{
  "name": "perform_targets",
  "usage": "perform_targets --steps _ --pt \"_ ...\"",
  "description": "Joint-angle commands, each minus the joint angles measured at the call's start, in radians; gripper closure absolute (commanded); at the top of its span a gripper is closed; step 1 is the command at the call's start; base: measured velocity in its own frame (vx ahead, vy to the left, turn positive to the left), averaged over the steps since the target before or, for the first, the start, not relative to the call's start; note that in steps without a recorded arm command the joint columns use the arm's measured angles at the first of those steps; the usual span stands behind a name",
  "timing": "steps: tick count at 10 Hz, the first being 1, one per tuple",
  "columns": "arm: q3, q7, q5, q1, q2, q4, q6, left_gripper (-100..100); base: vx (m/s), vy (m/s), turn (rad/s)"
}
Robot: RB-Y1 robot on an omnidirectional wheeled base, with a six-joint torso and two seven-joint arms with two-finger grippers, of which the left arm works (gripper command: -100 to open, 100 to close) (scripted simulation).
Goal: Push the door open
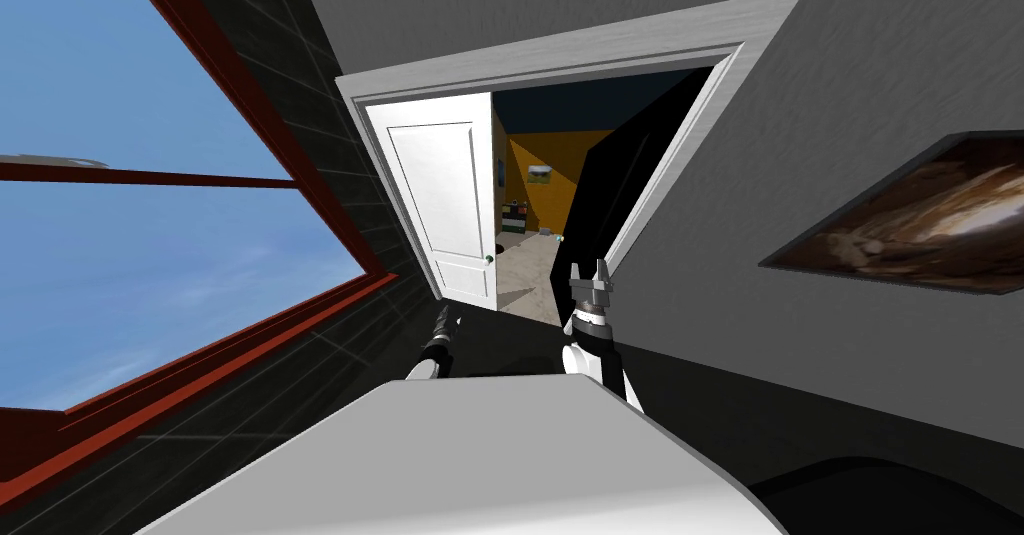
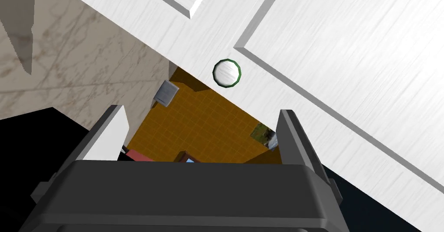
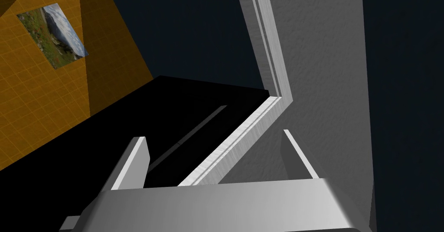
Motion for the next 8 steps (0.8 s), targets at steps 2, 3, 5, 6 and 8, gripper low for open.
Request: perform_targets --steps 2,3,5,6,8 --pt "-0.004 -0.031 -0.062 -0.007 0.001 0.021 0.020 -100 0.048 0.010 0.003" --pt "-0.009 -0.054 -0.099 -0.012 0.003 0.040 0.039 -100 0.059 0.017 0.004" --pt "-0.014 -0.077 -0.150 -0.018 0.006 0.059 0.057 -100 0.047 0.008 0.003" --pt "-0.014 -0.077 -0.162 -0.018 0.006 0.059 0.057 -100 0.045 0.007 0.003" --pt "-0.018 -0.099 -0.210 -0.024 0.008 0.077 0.076 -100 0.048 0.008 0.003"
